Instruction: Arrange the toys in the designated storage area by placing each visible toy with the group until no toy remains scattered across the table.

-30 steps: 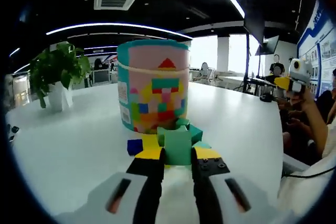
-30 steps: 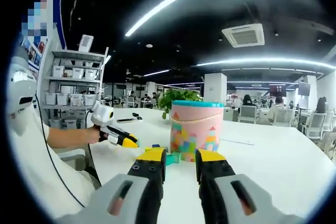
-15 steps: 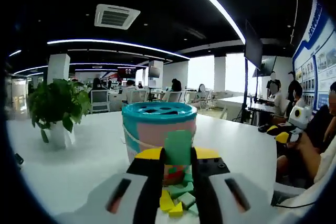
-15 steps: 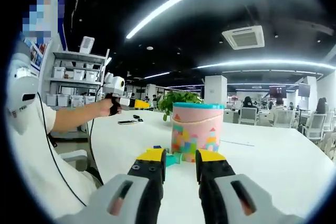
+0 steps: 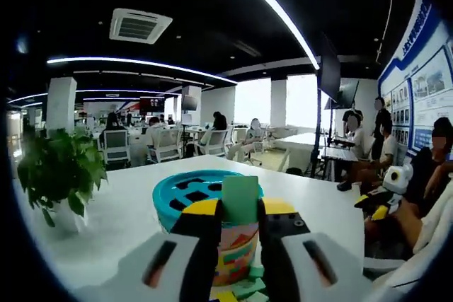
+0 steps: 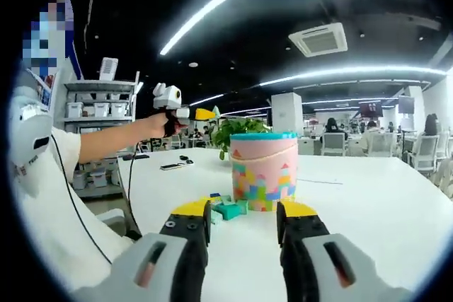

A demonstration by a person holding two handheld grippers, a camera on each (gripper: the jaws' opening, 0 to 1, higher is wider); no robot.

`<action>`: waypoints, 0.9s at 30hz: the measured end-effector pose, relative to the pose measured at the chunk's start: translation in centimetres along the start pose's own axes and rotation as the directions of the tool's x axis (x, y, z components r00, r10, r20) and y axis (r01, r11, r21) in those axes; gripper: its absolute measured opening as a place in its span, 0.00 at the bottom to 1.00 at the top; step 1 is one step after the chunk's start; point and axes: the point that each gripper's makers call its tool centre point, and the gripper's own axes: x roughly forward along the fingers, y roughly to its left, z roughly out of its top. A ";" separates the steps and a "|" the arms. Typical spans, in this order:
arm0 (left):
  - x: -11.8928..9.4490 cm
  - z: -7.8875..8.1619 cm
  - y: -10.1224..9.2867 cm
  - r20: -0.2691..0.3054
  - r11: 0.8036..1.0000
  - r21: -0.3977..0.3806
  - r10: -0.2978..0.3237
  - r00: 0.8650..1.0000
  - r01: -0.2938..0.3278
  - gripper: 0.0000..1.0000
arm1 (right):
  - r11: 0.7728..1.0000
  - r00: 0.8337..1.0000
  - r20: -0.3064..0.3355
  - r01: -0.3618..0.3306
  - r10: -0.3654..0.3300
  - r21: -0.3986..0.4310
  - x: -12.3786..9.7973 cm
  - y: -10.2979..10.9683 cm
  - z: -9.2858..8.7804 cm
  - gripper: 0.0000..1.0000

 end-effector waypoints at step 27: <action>8.9 -2.5 6.0 -0.070 0.989 0.019 -0.144 0.987 0.146 0.21 | 0.975 0.991 0.039 -0.117 0.127 -0.187 2.0 4.5 2.8 0.44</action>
